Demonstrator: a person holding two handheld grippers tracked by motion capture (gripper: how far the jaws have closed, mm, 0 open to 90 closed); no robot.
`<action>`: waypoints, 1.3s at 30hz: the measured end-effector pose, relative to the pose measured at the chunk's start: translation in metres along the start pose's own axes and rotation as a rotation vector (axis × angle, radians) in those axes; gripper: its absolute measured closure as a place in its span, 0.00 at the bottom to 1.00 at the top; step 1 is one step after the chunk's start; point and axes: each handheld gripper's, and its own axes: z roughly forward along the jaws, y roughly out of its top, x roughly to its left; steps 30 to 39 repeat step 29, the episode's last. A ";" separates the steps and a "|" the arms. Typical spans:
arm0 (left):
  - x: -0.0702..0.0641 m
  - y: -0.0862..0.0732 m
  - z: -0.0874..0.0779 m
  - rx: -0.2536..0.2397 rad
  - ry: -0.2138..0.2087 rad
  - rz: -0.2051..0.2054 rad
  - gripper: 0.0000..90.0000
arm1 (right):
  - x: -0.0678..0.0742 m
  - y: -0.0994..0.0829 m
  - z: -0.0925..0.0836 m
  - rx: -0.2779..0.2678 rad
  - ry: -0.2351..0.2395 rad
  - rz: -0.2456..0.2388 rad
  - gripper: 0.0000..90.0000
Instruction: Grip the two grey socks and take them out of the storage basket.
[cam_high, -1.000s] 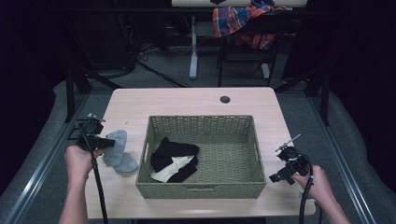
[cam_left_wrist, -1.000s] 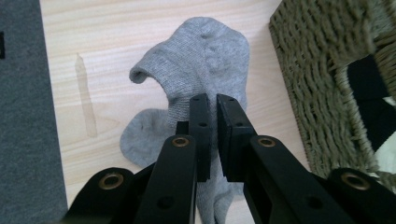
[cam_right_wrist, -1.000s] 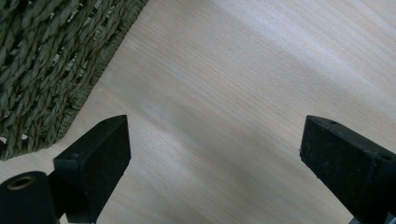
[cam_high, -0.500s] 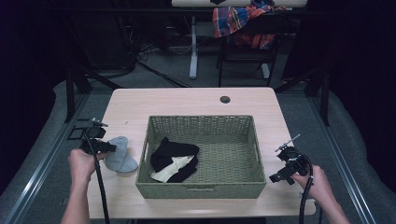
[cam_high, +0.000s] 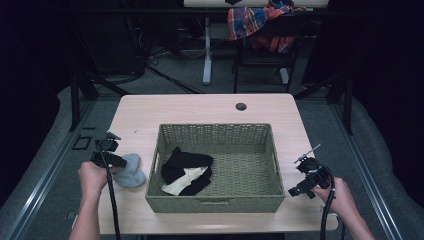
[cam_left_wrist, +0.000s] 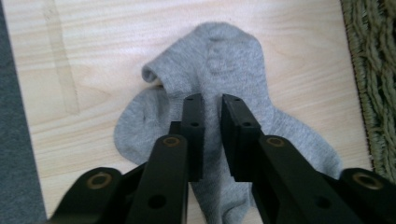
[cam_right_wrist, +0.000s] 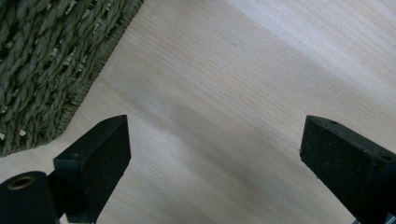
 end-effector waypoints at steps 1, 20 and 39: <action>0.001 0.000 0.000 -0.001 -0.003 -0.001 0.83 | 0.000 0.000 0.000 -0.013 -0.004 0.003 0.09; -0.004 -0.033 -0.047 -0.169 0.086 -0.047 0.00 | 0.000 -0.001 -0.003 -0.010 -0.009 -0.003 0.09; -0.010 -0.051 -0.041 -0.155 0.097 -0.022 0.00 | 0.001 0.000 -0.002 -0.017 -0.005 -0.008 0.09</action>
